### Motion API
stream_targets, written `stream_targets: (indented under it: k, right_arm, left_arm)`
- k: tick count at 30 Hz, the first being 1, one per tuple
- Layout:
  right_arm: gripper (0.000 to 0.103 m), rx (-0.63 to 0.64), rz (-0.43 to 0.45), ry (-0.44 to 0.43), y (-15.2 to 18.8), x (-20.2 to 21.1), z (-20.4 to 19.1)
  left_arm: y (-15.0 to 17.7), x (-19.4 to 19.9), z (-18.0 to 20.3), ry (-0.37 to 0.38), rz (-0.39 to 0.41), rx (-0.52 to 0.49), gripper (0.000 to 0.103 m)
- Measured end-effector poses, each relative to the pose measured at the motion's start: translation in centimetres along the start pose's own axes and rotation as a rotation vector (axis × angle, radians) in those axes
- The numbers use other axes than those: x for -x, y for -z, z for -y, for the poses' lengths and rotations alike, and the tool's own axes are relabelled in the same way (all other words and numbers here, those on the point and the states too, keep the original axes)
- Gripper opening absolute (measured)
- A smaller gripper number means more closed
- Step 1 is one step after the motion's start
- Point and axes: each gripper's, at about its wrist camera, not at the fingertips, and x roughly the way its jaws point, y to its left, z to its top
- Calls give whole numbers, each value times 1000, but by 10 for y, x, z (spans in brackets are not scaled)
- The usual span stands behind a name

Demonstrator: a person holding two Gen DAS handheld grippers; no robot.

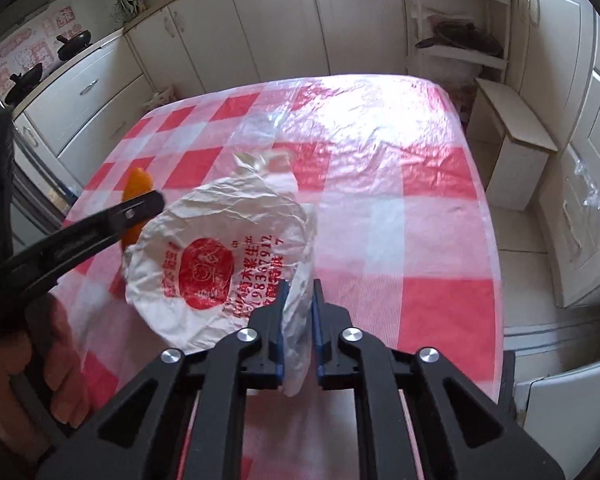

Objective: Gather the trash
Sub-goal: 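Close the left tool on the orange peel while the right tool grips the white bag, then carry the peel and bag to the yellow bucket and open both tools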

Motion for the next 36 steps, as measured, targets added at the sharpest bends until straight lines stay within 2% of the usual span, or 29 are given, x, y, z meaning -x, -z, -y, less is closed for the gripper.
stream_targets:
  k: [7, 11, 15, 21, 30, 36]
  right_arm:
    - [7, 57, -11, -68, 22, 35, -10]
    - [7, 84, 1, -98, 29, 54, -20]
    - [7, 104, 20, -100, 40, 78, -16]
    - [7, 80, 53, -72, 69, 117, 0]
    - [7, -39, 147, 19, 112, 183, 49]
    - [7, -82, 190, 191, 141, 217, 78]
  left_arm:
    - [57, 75, -35, 59, 16, 27, 18]
    - [78, 106, -53, 82, 20, 44, 18]
    - [88, 127, -56, 82, 34, 27, 18]
    - [105, 157, -36, 74, 76, -38, 18]
    - [136, 194, 8, 86, 99, -152, 18]
    - [155, 207, 47, 140, 91, -212, 18]
